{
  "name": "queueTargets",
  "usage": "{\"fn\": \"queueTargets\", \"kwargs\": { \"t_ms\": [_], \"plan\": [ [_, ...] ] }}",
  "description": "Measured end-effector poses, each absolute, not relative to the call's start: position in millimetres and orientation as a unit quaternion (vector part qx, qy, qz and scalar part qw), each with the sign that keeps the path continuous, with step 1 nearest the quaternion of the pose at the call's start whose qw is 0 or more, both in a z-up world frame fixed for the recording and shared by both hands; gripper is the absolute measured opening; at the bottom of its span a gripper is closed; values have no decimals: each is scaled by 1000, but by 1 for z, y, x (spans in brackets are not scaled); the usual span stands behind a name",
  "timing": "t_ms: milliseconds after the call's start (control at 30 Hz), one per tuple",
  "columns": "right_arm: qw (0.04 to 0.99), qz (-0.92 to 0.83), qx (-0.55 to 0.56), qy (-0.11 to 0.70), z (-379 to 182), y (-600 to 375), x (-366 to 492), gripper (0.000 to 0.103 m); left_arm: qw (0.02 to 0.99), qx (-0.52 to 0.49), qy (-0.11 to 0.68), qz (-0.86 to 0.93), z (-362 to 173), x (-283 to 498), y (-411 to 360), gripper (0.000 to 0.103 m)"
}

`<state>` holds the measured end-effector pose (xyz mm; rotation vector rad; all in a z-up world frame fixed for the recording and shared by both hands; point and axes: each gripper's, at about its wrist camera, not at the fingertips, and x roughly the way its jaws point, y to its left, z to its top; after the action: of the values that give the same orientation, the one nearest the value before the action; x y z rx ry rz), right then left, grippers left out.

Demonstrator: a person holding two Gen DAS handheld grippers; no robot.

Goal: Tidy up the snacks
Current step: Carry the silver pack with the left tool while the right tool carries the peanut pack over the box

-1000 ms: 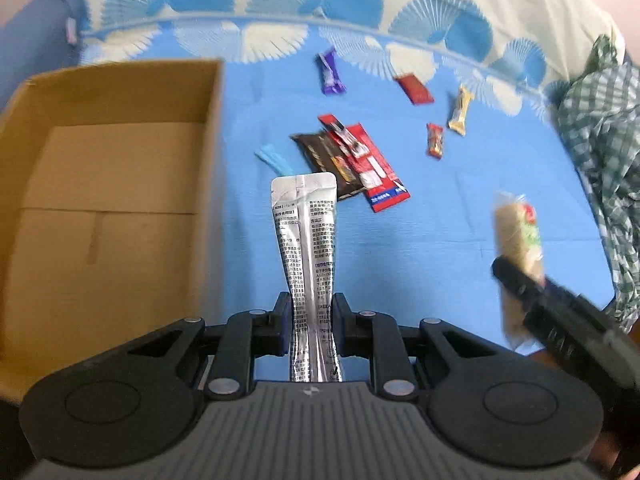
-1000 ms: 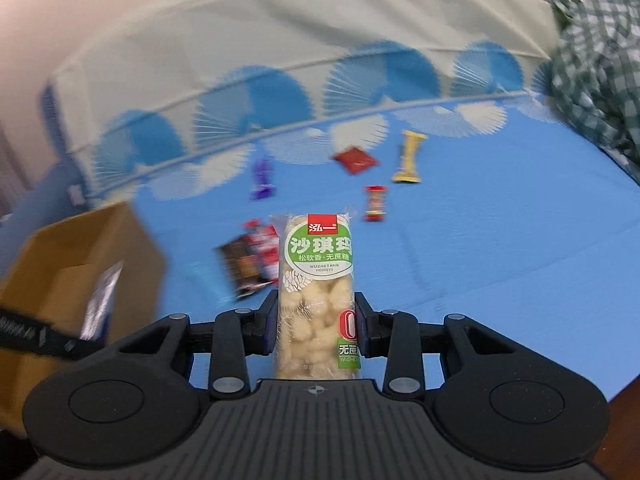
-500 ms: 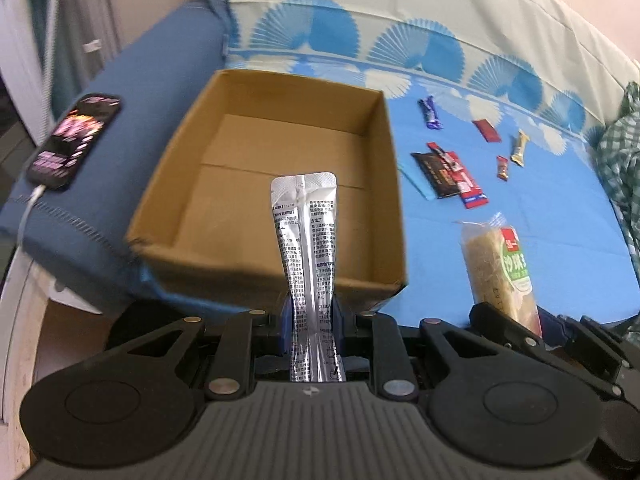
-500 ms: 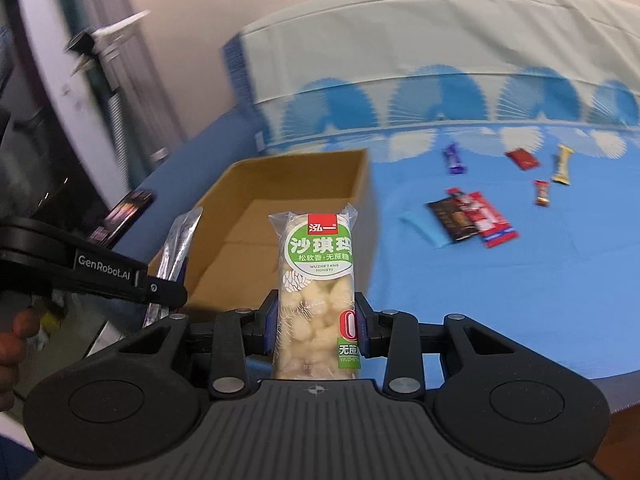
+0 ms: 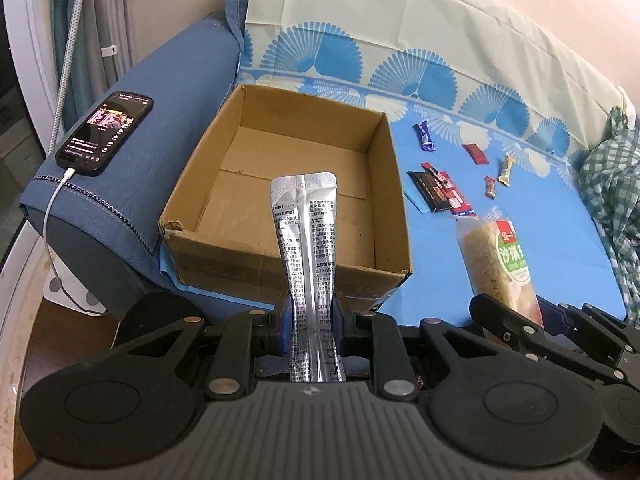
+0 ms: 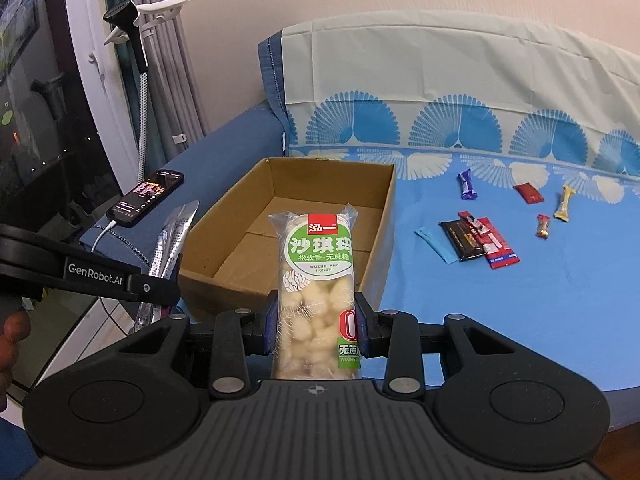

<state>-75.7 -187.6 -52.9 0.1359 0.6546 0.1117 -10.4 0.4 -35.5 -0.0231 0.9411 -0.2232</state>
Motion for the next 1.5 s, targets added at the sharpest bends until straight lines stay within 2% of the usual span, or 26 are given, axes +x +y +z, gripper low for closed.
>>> {"fn": "queueTargets", "kwargs": {
  "t_ms": [767, 1500],
  "plan": [
    [934, 54, 50, 349, -61, -180, -38, 38, 875, -27, 475, -87, -51, 35, 10, 22],
    [924, 70, 40, 374, -81, -157, 88, 38, 868, -17, 486, -97, -69, 157, 6, 22]
  ]
}}
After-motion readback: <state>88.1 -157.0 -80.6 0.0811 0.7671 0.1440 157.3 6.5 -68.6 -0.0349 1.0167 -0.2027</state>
